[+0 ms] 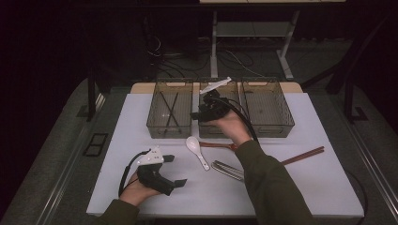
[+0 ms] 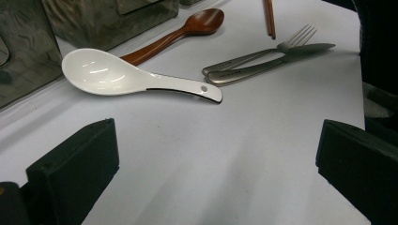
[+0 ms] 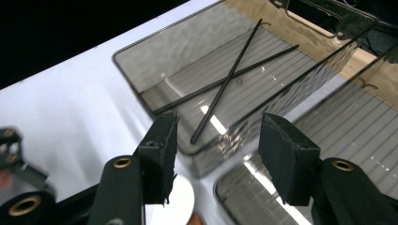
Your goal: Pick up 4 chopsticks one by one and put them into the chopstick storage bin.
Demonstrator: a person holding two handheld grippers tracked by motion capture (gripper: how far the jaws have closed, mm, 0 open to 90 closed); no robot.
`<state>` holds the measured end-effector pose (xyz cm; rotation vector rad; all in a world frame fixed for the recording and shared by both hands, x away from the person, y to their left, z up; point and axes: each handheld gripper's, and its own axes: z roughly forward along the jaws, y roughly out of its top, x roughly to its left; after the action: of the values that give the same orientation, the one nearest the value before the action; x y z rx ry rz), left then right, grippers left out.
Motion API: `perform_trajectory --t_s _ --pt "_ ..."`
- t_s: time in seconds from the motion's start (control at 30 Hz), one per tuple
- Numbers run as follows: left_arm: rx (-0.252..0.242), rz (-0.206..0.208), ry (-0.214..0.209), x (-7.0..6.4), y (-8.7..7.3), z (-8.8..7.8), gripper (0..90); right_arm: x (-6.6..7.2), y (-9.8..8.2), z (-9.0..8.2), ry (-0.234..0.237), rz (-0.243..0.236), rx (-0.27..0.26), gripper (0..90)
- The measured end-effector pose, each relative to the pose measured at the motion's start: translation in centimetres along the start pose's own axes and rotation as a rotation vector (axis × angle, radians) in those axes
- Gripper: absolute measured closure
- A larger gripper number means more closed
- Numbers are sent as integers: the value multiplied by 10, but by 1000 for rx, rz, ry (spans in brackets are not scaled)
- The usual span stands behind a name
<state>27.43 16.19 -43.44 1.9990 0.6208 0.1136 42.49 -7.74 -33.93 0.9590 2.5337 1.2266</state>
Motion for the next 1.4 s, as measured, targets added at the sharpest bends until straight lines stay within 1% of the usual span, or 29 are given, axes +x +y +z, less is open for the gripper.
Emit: perform_trajectory --t_s 0.17,0.23,0.3,0.37,0.43,0.5,0.6,0.73,0.83,0.97,1.0,1.07,1.13,1.2,1.27,1.33,1.4 --pt "3 -3 2 0 0 0 0 -2 -14 -20 17 -28 -18 470" --pt "4 -4 2 0 0 0 0 -3 -20 -28 23 -29 -26 471" --pt "15 3 2 0 0 0 0 -4 -26 -36 28 -39 -29 470" --pt "11 1 2 0 0 0 0 -4 -32 -44 33 -43 -33 470" --pt "11 0 3 0 0 0 0 -4 -39 -52 41 -45 -34 470" --pt "14 -1 3 0 -1 0 0 -6 -47 -59 50 -60 -43 470" --pt "9 1 6 0 -1 1 0 -8 -60 -70 53 -58 -38 481" --pt "9 -1 7 0 -1 1 0 -12 -78 -84 54 -60 -32 533" --pt "13 -2 8 0 -1 1 0 -18 -97 -96 46 -48 -23 609" --pt "20 0 8 0 -1 1 0 -25 -121 -107 37 -29 -2 743" --pt "22 0 8 0 -1 1 0 -27 -128 -109 37 -20 7 770" --pt "23 -1 9 1 -1 1 0 -30 -140 -113 30 -16 26 811" --pt "27 1 10 1 -1 1 0 -32 -150 -116 29 -12 50 848" --pt "24 2 12 0 -1 1 0 -33 -158 -119 22 -5 59 889" --pt "22 5 12 -1 -1 1 0 -36 -168 -124 30 10 65 898" --pt "22 4 14 0 -1 0 0 -36 -177 -127 17 16 83 899" --pt "22 4 14 0 -1 1 0 -38 -186 -129 18 30 91 898"
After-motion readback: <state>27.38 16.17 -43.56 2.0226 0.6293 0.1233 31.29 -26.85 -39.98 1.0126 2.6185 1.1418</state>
